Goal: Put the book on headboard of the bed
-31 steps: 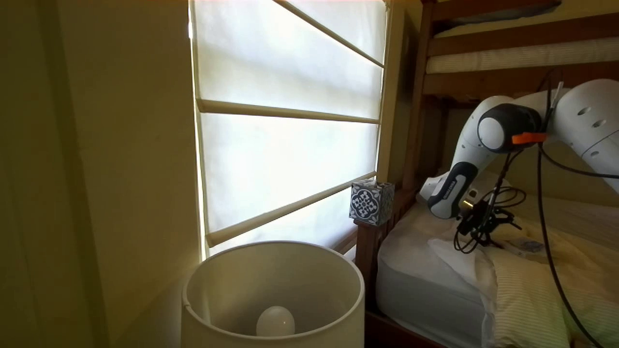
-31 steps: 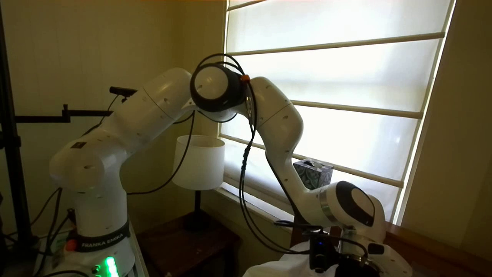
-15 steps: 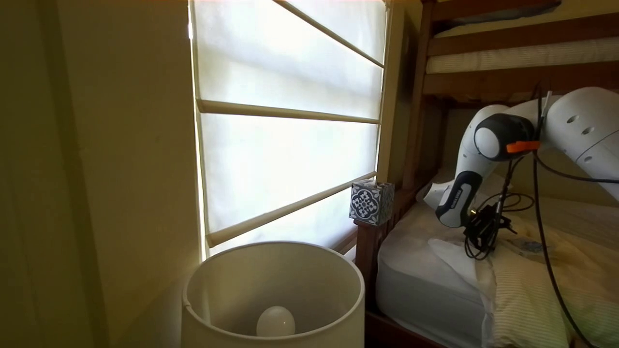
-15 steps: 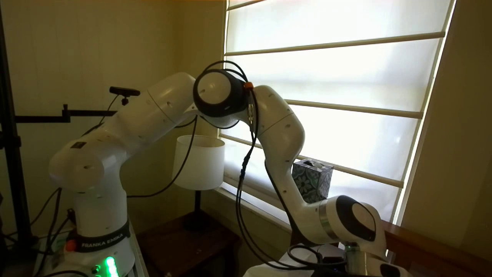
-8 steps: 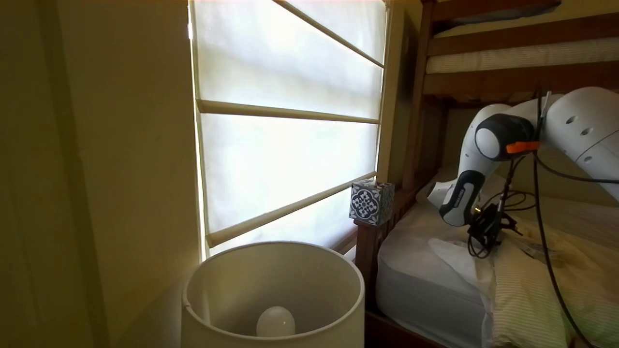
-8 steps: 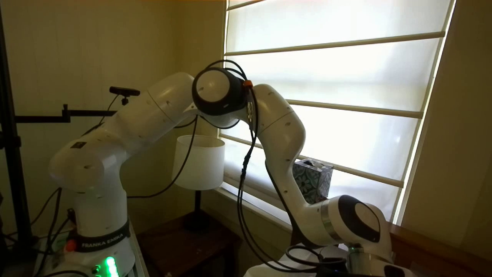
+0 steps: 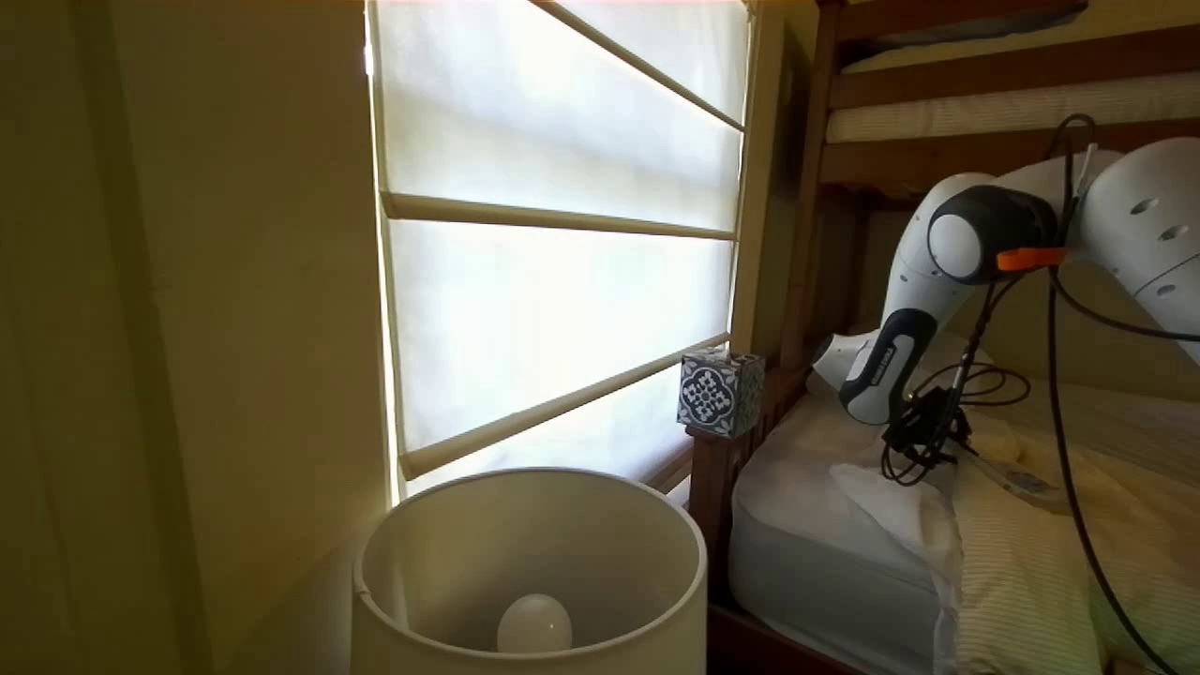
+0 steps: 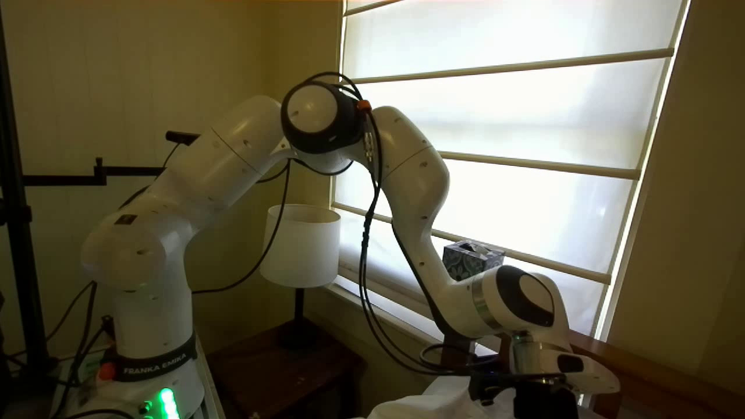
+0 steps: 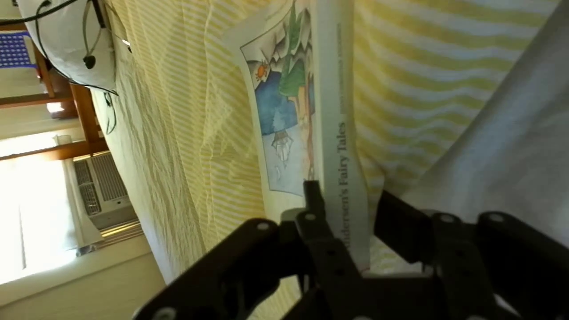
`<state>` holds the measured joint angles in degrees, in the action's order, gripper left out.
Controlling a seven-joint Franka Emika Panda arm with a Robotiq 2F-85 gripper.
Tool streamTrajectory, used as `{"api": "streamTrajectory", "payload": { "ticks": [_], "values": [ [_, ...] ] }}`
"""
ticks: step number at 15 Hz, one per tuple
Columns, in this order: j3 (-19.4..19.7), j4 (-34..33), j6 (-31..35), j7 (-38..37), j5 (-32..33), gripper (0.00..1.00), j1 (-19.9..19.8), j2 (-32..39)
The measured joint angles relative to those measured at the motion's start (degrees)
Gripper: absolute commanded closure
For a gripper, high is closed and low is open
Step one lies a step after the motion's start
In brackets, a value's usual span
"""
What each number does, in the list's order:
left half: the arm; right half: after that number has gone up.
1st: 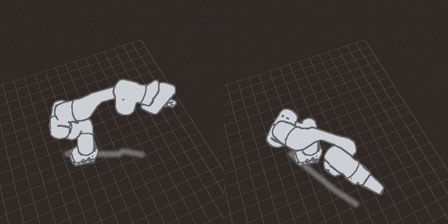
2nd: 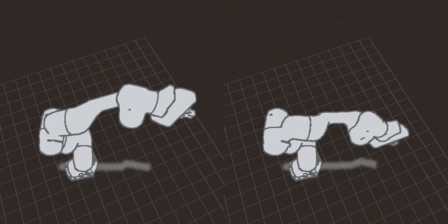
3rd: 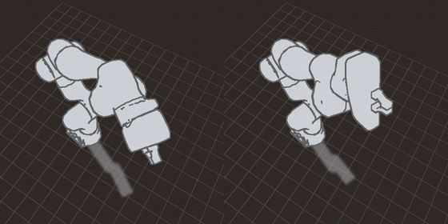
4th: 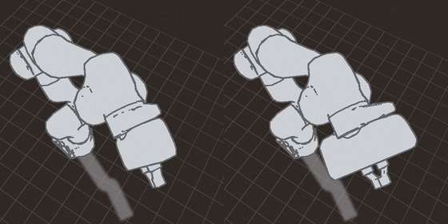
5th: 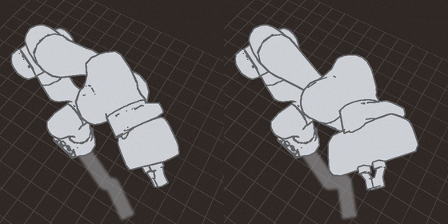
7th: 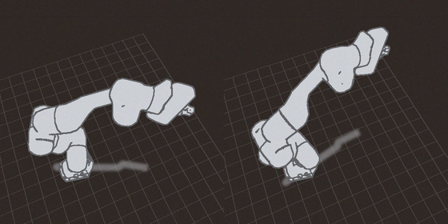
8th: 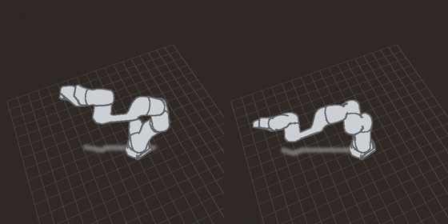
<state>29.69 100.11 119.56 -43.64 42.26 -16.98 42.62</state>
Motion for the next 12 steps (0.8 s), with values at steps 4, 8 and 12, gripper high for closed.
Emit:
{"api": "streamTrajectory", "payload": {
  "ticks": [4,8,12],
  "values": [
    [-0.03,4.87,1.37,-1.27,0.37,0.93,2.47,-5.32],
    [-0.21,10.16,3.13,-3.13,4.71,0.93,4.74,-11.09],
    [-0.39,14.80,4.87,-5.84,18.39,0.60,5.69,-14.35]
  ]
}}
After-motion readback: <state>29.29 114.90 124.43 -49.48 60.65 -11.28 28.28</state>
